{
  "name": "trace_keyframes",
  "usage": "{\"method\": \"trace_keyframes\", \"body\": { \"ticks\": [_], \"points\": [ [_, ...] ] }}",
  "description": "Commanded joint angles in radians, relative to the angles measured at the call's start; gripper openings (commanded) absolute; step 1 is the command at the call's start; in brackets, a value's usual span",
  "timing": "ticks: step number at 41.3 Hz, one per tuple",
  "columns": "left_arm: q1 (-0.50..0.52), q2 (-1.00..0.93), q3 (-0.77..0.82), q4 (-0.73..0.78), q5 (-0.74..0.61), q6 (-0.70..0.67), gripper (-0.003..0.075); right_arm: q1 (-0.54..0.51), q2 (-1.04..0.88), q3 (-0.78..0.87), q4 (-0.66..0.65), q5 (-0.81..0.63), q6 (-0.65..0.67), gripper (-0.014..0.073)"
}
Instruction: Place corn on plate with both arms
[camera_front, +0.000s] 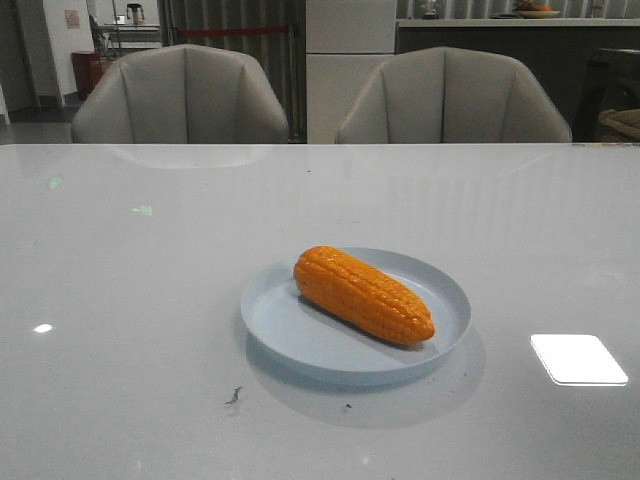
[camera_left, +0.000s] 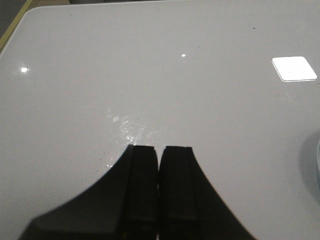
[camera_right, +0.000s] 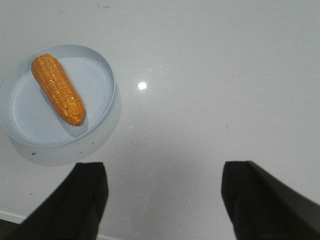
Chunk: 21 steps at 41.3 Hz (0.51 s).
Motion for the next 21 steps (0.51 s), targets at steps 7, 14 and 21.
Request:
{"method": "trace_keyframes", "body": {
  "ticks": [7, 14, 21],
  "points": [
    [0.001, -0.016, -0.031, -0.013, -0.077, 0.000, 0.0094, 0.003, -0.004, -0.026, 0.018, -0.055, -0.009, 0.0582],
    [0.001, -0.090, -0.029, -0.028, -0.077, 0.000, 0.0094, 0.003, -0.004, -0.026, 0.018, -0.056, -0.009, 0.0582],
    [0.001, -0.212, 0.021, -0.039, -0.140, 0.000, 0.0094, 0.003, -0.004, -0.026, 0.018, -0.055, -0.009, 0.0582]
  ]
}}
